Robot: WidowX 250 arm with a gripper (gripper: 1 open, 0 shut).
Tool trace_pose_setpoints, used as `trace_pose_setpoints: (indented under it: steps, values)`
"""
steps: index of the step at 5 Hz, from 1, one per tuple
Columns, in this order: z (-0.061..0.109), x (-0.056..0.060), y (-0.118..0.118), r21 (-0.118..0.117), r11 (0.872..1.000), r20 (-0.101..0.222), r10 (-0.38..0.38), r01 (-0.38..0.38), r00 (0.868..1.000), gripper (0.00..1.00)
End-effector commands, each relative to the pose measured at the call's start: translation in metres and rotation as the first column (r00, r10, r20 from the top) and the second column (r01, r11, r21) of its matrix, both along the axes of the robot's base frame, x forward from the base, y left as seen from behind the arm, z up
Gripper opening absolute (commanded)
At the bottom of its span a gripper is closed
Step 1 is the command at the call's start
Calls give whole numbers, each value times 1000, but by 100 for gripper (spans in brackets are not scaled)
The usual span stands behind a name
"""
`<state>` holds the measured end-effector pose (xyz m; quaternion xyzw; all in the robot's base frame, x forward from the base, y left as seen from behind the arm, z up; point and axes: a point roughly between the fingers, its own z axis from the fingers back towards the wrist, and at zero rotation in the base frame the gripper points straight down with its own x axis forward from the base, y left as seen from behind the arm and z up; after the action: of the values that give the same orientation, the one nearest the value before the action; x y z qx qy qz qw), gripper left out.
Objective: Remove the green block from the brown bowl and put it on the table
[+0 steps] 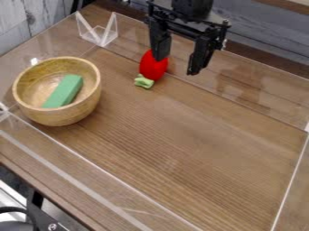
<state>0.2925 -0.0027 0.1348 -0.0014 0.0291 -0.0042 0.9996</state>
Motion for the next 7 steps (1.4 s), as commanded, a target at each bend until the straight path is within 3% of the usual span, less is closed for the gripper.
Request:
trace_pose_setpoints:
  steps: [1,2,3,5,6,7]
  values:
    - [-6,-7,9,1,1000,-20,-6,6,1000,100]
    - [-13,-16,33,13,998,-10,54,-54,999,100]
    - [-19,-27,65,29,994,22,104,-104,994,100]
    - [-36,-67,132,69,976,73,201,-206,977,100]
    - [-38,-68,160,79,977,85,190,-197,978,100]
    - [-43,-62,172,90,972,82,209,-216,975,100]
